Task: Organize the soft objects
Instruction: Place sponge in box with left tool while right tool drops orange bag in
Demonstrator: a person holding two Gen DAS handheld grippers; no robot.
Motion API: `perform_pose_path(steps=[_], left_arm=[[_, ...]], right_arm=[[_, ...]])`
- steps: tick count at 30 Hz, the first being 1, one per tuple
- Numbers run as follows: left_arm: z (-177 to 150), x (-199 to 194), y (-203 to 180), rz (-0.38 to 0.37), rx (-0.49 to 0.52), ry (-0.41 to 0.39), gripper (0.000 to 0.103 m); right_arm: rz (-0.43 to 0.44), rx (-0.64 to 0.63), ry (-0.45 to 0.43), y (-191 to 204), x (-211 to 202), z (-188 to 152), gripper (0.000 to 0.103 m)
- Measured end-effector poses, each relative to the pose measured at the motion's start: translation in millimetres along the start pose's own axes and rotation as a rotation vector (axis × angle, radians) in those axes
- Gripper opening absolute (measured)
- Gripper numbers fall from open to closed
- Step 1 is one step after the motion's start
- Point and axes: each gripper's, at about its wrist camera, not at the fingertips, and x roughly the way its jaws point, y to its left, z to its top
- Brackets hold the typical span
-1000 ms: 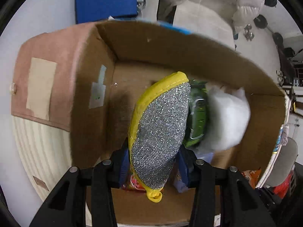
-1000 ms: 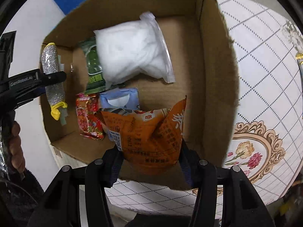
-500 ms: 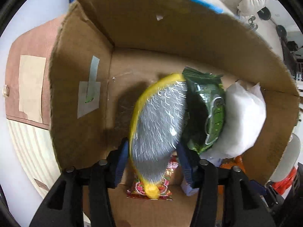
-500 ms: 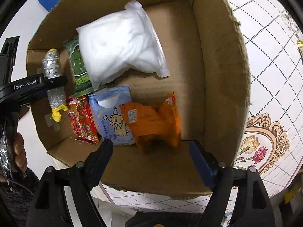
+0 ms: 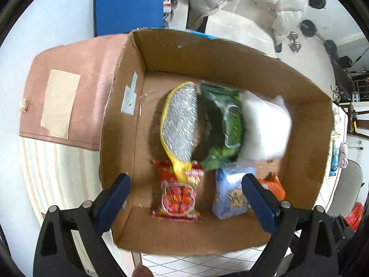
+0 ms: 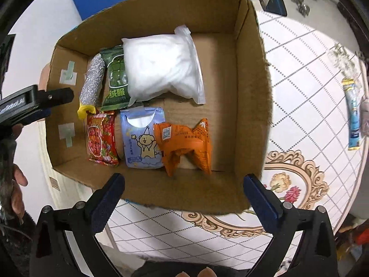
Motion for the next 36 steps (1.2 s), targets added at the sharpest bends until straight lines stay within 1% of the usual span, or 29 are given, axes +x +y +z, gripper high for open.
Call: perform_pose_path(steps=[6, 8, 12, 15, 19, 21, 24, 26, 32, 36], left_arm=[[-51, -38, -14, 0.025, 0.042, -0.126, 0.101], [-63, -46, -26, 0.029, 0.046, -0.171, 0.101], [-91, -67, -39, 0.028, 0.049, -0.244, 0.101], [-107, -77, -50, 0.054, 0.057, -0.297, 0.101], [-131, -95, -53, 0.059, 0.049, -0.341, 0.101], [-139, -103, -54, 0.071, 0.046, -0.365, 0.101], [-150, -116, -55, 0.085, 0.041, -0.415, 0.103], [-155, -123, -56, 0.085, 0.039, -0.433, 0.103], [-164, -138, -69, 0.069, 0.035, -0.453, 0.103], [-163, -143, -96, 0.067, 0.064, -0.459, 0.103]], right_arm=[[-0.023, -0.003, -0.05, -3, -18, -26, 0.103], [-0.032, -0.008, -0.074, -4, -27, -35, 0.103], [-0.059, -0.022, -0.153, -5, -53, -57, 0.103], [-0.069, -0.03, -0.213, -4, -74, -71, 0.103], [-0.07, -0.034, -0.277, -3, -98, -91, 0.103], [-0.066, -0.044, -0.31, -3, -112, -103, 0.103], [-0.061, -0.059, -0.336, -2, -124, -115, 0.103], [-0.058, -0.064, -0.35, -1, -130, -121, 0.103], [-0.019, -0.078, -0.374, -7, -147, -134, 0.103], [0.015, -0.063, -0.376, -22, -152, -134, 0.103]])
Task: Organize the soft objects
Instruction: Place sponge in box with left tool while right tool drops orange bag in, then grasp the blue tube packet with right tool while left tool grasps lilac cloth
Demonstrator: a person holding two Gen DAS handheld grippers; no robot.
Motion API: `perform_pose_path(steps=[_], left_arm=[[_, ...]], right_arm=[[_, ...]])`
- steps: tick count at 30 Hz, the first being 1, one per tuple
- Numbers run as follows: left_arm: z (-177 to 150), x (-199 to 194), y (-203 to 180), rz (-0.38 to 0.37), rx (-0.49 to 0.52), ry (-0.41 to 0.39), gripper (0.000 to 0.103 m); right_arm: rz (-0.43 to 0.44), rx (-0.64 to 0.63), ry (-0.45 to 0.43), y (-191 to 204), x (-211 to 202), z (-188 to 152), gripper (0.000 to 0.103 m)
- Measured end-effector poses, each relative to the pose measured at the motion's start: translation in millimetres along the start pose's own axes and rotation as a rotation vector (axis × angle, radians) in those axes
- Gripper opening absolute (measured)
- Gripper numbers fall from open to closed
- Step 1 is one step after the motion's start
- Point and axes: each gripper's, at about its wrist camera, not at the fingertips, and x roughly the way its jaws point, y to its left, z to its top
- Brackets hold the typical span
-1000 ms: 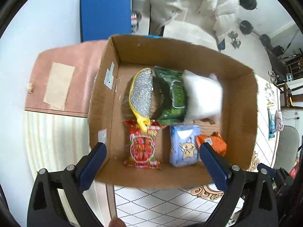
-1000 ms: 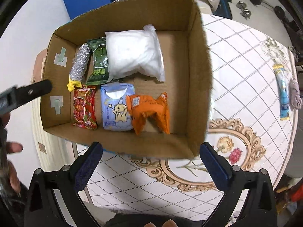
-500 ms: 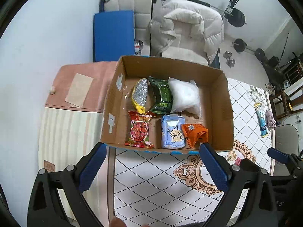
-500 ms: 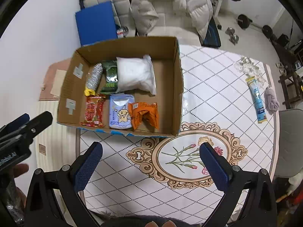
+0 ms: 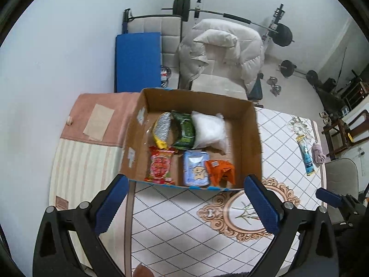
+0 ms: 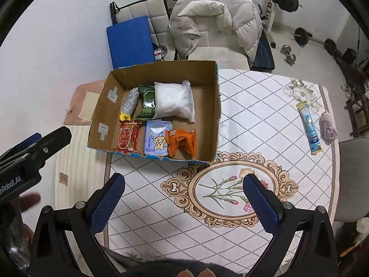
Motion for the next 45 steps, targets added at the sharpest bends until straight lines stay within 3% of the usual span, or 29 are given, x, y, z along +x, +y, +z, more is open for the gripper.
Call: perform_pose_path(steps=[2, 7, 10, 16, 23, 27, 28, 33, 36, 39, 40, 42, 45], left_arm=[[4, 2, -19, 0.001, 0.031, -0.001, 0.103], [16, 25, -93, 0.004, 0.129, 0.016, 0.103], [22, 55, -144, 0.004, 0.169, 0.038, 0.103], [33, 148, -262, -0.071, 0.232, 0.199, 0.103], [40, 261, -395, -0.181, 0.271, 0.441, 0.103], [42, 298, -427, -0.125, 0.291, 0.47, 0.103], [45, 303, -426, -0.075, 0.293, 0.454, 0.103], [54, 317, -396, 0.176, 0.301, 0.367, 0.103], [57, 324, -374, 0.233, 0.267, 0.375, 0.103], [62, 322, -362, 0.235, 0.234, 0.387, 0.103], [64, 319, -363, 0.226, 0.223, 0.383, 0.103], [68, 311, -371, 0.184, 0.209, 0.384, 0.103], [73, 296, -401, 0.073, 0.194, 0.373, 0.103]], right_arm=[[0.007, 0.02, -0.002, -14, -2, 2, 0.103], [-0.015, 0.12, -0.005, -91, 0, 10, 0.103], [-0.068, 0.195, 0.01, -162, 9, 19, 0.103], [-0.183, 0.365, 0.076, -336, 46, 35, 0.103], [-0.196, 0.469, 0.137, -472, 82, 44, 0.103], [-0.166, 0.416, 0.155, -494, 101, 55, 0.103], [-0.146, 0.396, 0.166, -491, 108, 58, 0.1], [-0.103, 0.271, 0.258, -459, 169, 78, 0.085], [-0.079, 0.236, 0.303, -442, 205, 87, 0.071], [-0.118, 0.216, 0.343, -431, 230, 91, 0.048], [-0.129, 0.202, 0.322, -427, 227, 94, 0.03], [-0.134, 0.203, 0.319, -424, 219, 96, 0.016], [-0.085, 0.276, 0.253, -441, 182, 93, 0.015]])
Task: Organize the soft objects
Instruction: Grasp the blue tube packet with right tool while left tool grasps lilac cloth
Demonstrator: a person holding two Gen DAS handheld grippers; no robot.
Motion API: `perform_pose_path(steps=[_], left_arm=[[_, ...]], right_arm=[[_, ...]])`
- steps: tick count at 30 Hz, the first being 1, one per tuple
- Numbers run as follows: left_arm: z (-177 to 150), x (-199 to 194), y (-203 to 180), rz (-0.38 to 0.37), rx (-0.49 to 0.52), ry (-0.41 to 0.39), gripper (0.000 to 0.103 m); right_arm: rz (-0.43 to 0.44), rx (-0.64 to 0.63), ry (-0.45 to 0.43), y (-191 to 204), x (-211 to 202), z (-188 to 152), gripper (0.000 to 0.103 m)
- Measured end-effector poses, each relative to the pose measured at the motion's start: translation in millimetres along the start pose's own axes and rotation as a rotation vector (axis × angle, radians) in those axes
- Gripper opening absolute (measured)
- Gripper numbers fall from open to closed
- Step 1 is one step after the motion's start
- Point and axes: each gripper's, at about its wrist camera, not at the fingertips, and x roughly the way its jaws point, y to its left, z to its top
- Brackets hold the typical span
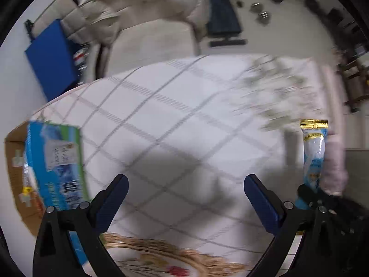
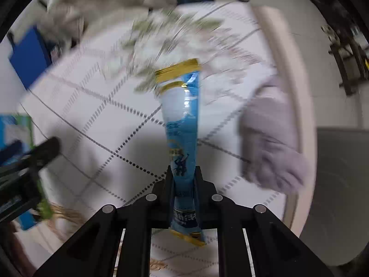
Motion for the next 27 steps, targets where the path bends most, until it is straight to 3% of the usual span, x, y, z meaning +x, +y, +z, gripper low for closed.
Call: perform_pose_path(steps=[2, 5, 9, 12, 15, 16, 18, 19, 21, 24, 27], left_arm=[[6, -7, -25, -0.095, 0.016, 0.018, 0.103], [14, -3, -78, -0.209, 0.074, 0.077, 0.103], [20, 23, -152, -0.31, 0.153, 0.198, 0.103], [23, 49, -194, -0.321, 0.189, 0.282, 0.103], [24, 66, -221, -0.247, 0.253, 0.282, 0.1], [22, 69, -226, -0.219, 0.267, 0.27, 0.094], [17, 58, -232, -0.149, 0.311, 0.19, 0.061], [12, 52, -232, -0.146, 0.336, 0.169, 0.035], [5, 48, -224, -0.15, 0.338, 0.18, 0.035], [-11, 33, -198, -0.127, 0.35, 0.12, 0.035], [-27, 16, -145, -0.148, 0.308, 0.083, 0.035]], right_arm=[[0.03, 0.065, -0.058, -25, -29, -7, 0.015], [0.003, 0.158, -0.123, -74, -67, -22, 0.015], [-0.064, 0.262, -0.124, -134, -82, -38, 0.015], [-0.088, 0.326, -0.102, -173, -82, -48, 0.015], [-0.109, 0.357, -0.087, -194, -77, -61, 0.015], [-0.109, 0.364, -0.081, -196, -76, -67, 0.015], [-0.111, 0.366, -0.074, -198, -71, -72, 0.015], [-0.112, 0.365, -0.071, -197, -70, -73, 0.015], [-0.103, 0.36, -0.072, -192, -73, -81, 0.015], [-0.089, 0.331, -0.093, -176, -83, -82, 0.015], [-0.055, 0.278, -0.123, -140, -95, -81, 0.015]])
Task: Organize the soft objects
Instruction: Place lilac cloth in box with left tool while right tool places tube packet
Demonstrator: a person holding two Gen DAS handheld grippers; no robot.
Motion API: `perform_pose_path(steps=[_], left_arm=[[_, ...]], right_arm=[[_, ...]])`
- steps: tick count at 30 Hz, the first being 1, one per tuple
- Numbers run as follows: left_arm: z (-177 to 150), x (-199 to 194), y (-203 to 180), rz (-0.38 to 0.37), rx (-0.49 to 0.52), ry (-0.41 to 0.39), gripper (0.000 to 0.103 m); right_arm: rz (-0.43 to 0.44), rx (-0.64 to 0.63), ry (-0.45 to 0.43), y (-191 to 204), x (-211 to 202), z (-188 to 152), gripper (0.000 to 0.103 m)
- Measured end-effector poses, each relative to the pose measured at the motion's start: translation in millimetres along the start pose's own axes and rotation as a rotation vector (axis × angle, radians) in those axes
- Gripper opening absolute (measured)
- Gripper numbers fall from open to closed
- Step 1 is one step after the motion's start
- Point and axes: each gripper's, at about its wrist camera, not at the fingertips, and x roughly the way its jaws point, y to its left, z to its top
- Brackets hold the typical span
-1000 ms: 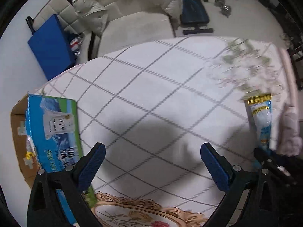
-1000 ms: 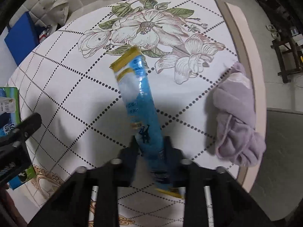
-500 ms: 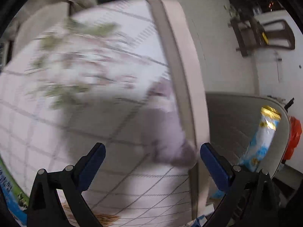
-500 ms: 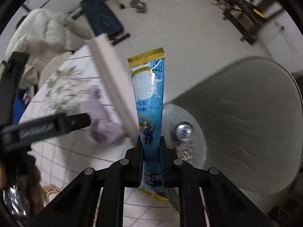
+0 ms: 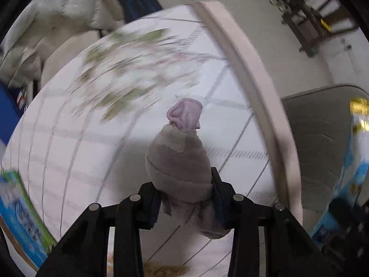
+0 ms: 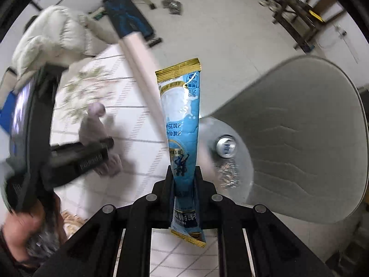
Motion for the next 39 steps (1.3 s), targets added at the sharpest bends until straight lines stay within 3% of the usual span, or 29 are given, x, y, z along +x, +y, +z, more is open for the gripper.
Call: perform_pose_path(steps=[7, 12, 19, 22, 27, 35, 38, 39], left_arm=[[-102, -82, 137, -0.025, -0.148, -0.13, 0.035], [-182, -148, 249, 0.038, -0.23, -0.21, 0.035], [-274, -178, 418, 0.227, -0.396, -0.177, 0.035], [-283, -160, 476, 0.257, -0.449, -0.11, 0.035], [-285, -118, 529, 0.277, -0.485, -0.011, 0.035], [-284, -70, 553, 0.283, -0.446, 0.115, 0.038], [-281, -60, 556, 0.234, -0.439, 0.151, 0.041], [-281, -57, 555, 0.213, -0.439, 0.154, 0.042]], right_arm=[[0.12, -0.18, -0.038, 116, -36, -43, 0.015], [0.232, -0.317, -0.024, 233, -56, -98, 0.015], [0.305, -0.432, 0.04, 388, -49, -163, 0.015], [0.28, -0.44, 0.057, 448, -32, -176, 0.015], [0.2, -0.481, 0.055, 513, -9, -180, 0.015], [0.104, -0.472, 0.108, 536, 39, -162, 0.015], [0.058, -0.472, 0.161, 543, 62, -158, 0.02], [0.044, -0.471, 0.17, 545, 68, -156, 0.03]])
